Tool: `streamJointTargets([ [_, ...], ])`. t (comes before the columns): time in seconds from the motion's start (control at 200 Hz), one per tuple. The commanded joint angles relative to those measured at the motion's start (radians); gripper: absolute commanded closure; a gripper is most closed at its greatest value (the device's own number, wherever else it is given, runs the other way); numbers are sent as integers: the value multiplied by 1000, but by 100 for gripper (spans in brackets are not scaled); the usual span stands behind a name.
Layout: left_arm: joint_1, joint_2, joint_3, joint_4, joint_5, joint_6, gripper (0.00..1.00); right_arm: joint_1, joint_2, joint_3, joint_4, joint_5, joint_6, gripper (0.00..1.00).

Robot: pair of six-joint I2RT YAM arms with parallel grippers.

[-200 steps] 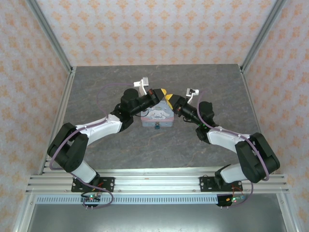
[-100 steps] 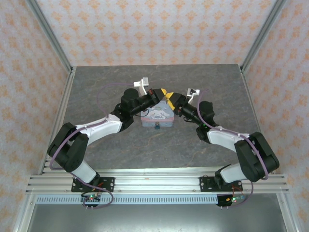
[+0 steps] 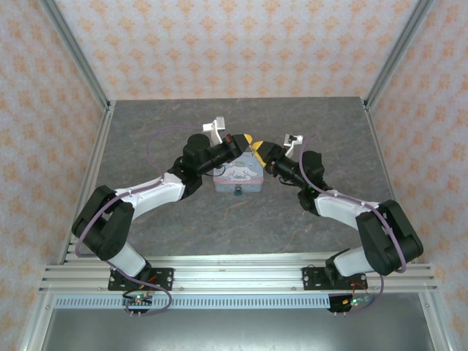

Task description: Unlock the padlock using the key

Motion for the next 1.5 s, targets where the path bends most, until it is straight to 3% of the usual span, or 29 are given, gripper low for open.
streamJointTargets([
  [0.0,-9,3,18,12,18,2,100,-21,-43,38,-42,-11,-62,51],
  [0.641,-20,30,37,18,21,-3,100,-27,6,78,24,-115,-38,69],
  [1.491,-22,41,25,47,-26,-30,100,-27,30,16,96,-113,-6,73],
])
